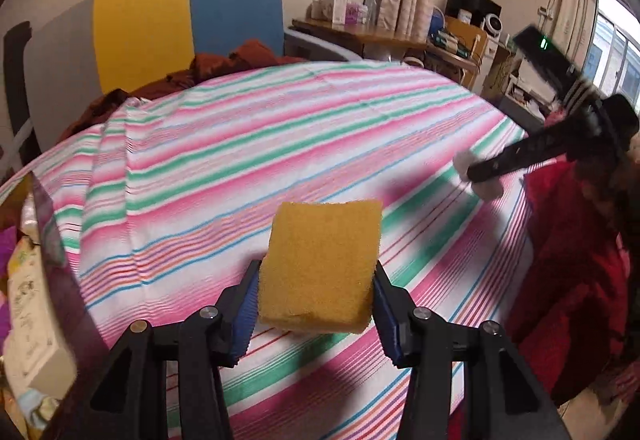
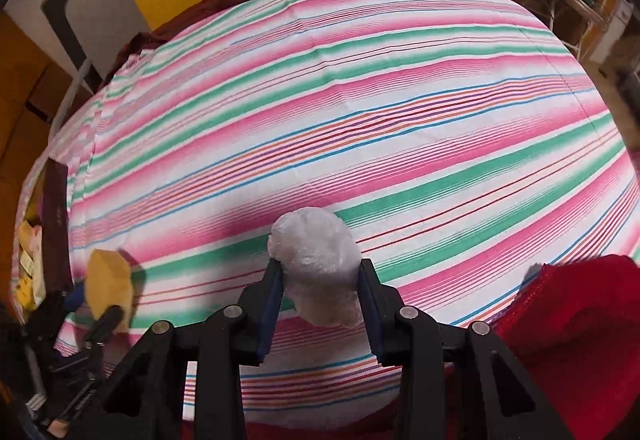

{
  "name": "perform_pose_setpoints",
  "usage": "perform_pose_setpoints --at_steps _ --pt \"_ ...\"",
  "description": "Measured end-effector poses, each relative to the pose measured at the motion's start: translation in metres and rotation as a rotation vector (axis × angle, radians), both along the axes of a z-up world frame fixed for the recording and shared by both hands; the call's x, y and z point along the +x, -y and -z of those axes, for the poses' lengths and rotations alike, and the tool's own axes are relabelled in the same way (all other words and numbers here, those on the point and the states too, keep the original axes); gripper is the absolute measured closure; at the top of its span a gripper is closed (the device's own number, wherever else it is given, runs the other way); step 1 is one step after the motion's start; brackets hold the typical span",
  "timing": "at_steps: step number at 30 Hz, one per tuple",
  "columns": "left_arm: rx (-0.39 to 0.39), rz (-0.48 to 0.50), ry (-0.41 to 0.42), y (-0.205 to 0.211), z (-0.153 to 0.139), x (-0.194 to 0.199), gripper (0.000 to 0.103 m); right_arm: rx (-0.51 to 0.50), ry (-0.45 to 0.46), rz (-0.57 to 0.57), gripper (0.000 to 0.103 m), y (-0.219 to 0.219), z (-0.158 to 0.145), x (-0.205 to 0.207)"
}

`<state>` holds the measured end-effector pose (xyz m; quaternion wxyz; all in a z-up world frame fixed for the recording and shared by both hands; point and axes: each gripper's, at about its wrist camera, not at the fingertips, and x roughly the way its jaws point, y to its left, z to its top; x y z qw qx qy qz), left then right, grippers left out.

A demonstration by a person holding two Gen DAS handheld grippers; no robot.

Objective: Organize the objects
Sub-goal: 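Carry the yellow sponge and white ball over the gold tray with both grippers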

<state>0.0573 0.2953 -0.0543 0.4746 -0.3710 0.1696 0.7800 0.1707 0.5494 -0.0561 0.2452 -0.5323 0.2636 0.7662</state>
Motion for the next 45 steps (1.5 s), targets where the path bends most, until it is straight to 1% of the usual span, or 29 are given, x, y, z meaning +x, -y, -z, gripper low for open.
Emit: perform_pose_setpoints --at_steps 4,9,15,18,22,25,31,37,40,45 --pt "0.032 -0.023 -0.029 0.011 -0.018 0.003 0.052 0.023 0.040 -0.027 0.066 0.005 0.001 -0.004" --pt "0.067 -0.049 -0.064 0.025 -0.040 0.007 0.052 0.034 0.056 -0.042 0.066 0.008 0.002 -0.006" --pt "0.106 -0.099 -0.086 0.047 -0.061 0.004 0.051 0.095 0.110 -0.088 0.065 0.018 0.001 -0.015" --pt "0.122 -0.131 -0.089 0.058 -0.067 0.000 0.051 0.096 0.109 -0.124 0.065 0.029 0.000 -0.024" --pt "0.132 -0.165 -0.091 0.070 -0.071 -0.004 0.051 0.087 0.083 -0.189 0.064 0.053 -0.004 -0.042" --pt "0.145 -0.188 -0.095 0.080 -0.075 -0.006 0.051 0.081 0.051 -0.231 0.064 0.073 -0.009 -0.056" --pt "0.167 -0.236 -0.102 0.100 -0.082 -0.012 0.051 0.055 -0.046 -0.290 0.064 0.113 -0.019 -0.078" --pt "0.199 -0.314 -0.094 0.132 -0.090 -0.023 0.051 0.046 -0.190 -0.326 0.064 0.159 -0.032 -0.102" --pt "0.212 -0.385 -0.083 0.157 -0.093 -0.036 0.051 0.048 -0.250 -0.359 0.064 0.183 -0.045 -0.113" --pt "0.210 -0.549 -0.071 0.210 -0.088 -0.057 0.051 0.036 -0.322 -0.439 0.064 0.216 -0.061 -0.131"
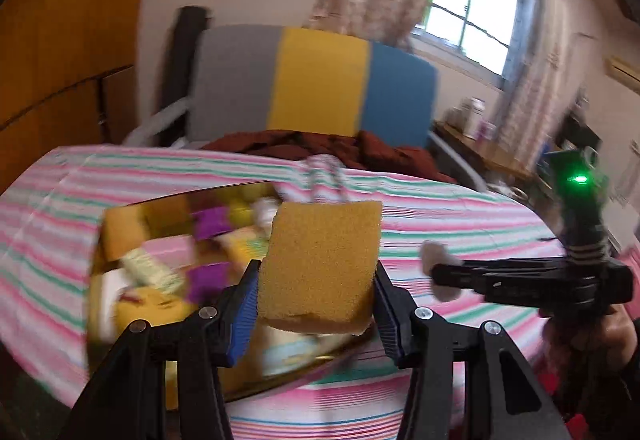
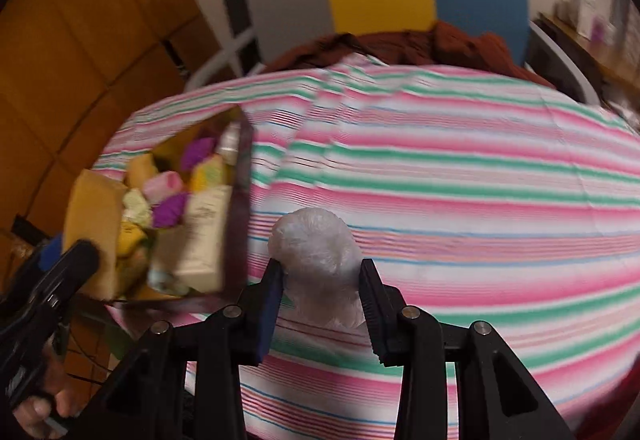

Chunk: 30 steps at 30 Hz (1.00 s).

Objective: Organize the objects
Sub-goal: 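Carry the yellow sponge and white ball over the gold tray with both grippers, then release the yellow sponge and white ball into the gold tray with both grippers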

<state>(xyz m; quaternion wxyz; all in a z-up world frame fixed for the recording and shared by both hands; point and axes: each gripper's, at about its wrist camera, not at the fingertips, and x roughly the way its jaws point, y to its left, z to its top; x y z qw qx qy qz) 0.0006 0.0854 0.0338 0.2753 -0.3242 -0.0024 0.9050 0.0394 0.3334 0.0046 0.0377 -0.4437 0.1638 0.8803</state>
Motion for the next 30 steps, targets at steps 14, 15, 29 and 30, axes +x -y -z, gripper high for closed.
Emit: perform_pose_setpoints --at_steps 14,15,29,30 --pt "0.008 -0.173 0.130 0.046 0.045 -0.041 0.032 -0.075 -0.075 -0.243 0.063 0.089 -0.020 -0.102" --pt "0.010 -0.172 0.131 0.046 0.045 -0.044 0.028 -0.093 -0.077 -0.255 0.061 0.092 -0.020 -0.110" --pt "-0.051 -0.302 0.081 0.068 0.036 -0.032 0.022 0.075 -0.107 -0.203 0.029 0.113 -0.015 -0.115" --pt "-0.053 -0.314 0.075 0.070 0.034 -0.032 0.022 0.113 -0.117 -0.189 0.026 0.115 -0.016 -0.108"
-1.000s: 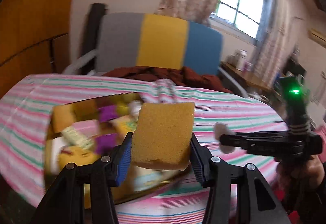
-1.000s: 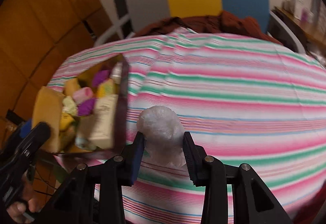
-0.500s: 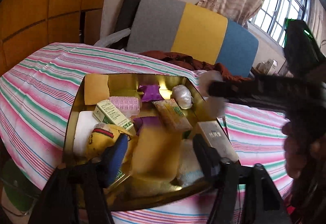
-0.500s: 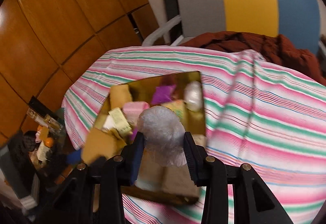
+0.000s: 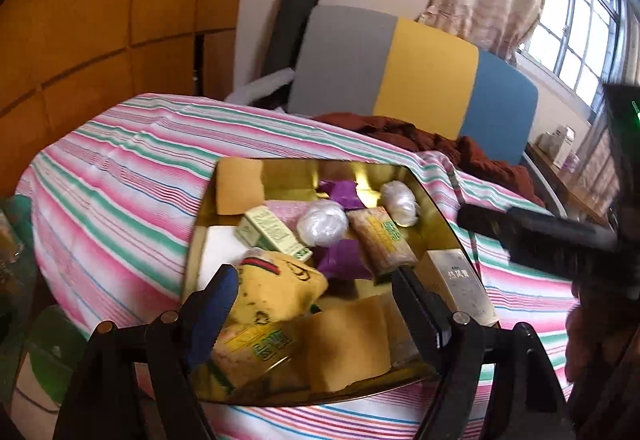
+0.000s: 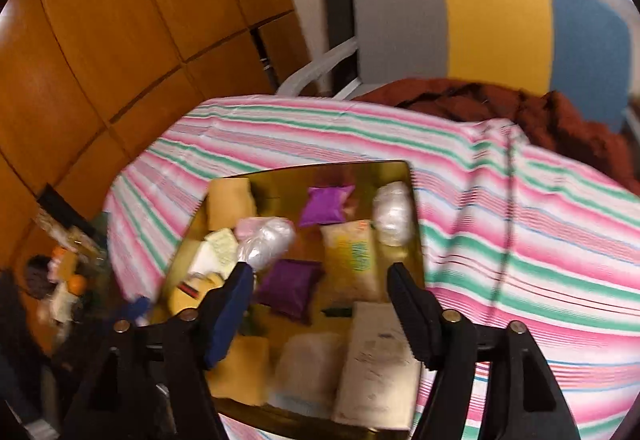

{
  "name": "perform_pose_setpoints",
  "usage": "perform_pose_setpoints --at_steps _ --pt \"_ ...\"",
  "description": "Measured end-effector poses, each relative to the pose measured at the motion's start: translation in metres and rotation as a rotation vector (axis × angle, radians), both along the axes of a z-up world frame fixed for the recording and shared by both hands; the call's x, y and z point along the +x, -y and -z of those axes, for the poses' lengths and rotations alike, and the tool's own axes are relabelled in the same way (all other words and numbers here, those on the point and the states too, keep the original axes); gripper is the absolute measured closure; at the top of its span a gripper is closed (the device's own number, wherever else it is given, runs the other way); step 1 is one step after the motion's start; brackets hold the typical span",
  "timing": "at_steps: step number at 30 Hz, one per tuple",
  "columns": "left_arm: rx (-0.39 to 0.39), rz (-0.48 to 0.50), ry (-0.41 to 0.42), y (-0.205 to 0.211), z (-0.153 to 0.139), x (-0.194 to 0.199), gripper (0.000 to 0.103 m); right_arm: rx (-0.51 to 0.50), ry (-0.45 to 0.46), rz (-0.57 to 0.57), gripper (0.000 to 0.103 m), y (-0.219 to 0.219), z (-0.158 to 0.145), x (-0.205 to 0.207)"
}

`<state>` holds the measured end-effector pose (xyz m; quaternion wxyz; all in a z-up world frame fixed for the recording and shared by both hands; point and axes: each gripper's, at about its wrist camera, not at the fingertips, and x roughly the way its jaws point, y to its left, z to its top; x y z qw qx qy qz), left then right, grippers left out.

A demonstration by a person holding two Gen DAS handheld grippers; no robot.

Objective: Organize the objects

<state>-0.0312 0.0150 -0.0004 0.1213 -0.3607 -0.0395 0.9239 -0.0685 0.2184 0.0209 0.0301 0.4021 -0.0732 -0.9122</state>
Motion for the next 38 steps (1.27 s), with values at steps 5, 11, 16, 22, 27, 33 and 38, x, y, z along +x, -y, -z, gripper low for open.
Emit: perform_pose_setpoints --at_steps 5,11,16,22,27,33,38 --pt "-0.035 -0.063 -0.011 0.005 -0.006 0.010 0.022 0.110 -0.041 0.067 0.019 0.004 0.000 0.031" --pt "-0.072 -0.134 -0.026 0.004 -0.006 0.026 0.022 0.136 -0.052 0.128 0.015 0.003 0.011 0.066" --pt "-0.079 -0.173 -0.057 0.004 -0.011 0.036 0.023 0.154 -0.078 0.159 0.012 0.000 0.016 0.086" --pt "-0.075 -0.200 -0.080 0.003 -0.016 0.039 0.024 0.137 -0.097 0.167 0.011 -0.006 0.017 0.100" --pt "-0.067 -0.201 -0.079 0.003 -0.016 0.041 0.031 0.134 -0.107 0.161 0.009 -0.005 0.016 0.104" --pt "-0.062 -0.179 -0.103 0.003 -0.015 0.042 0.052 0.143 -0.113 0.140 0.009 0.003 0.016 0.104" --pt "-0.074 -0.166 -0.118 0.000 -0.016 0.043 0.052 0.154 -0.102 0.125 0.009 0.007 0.018 0.101"
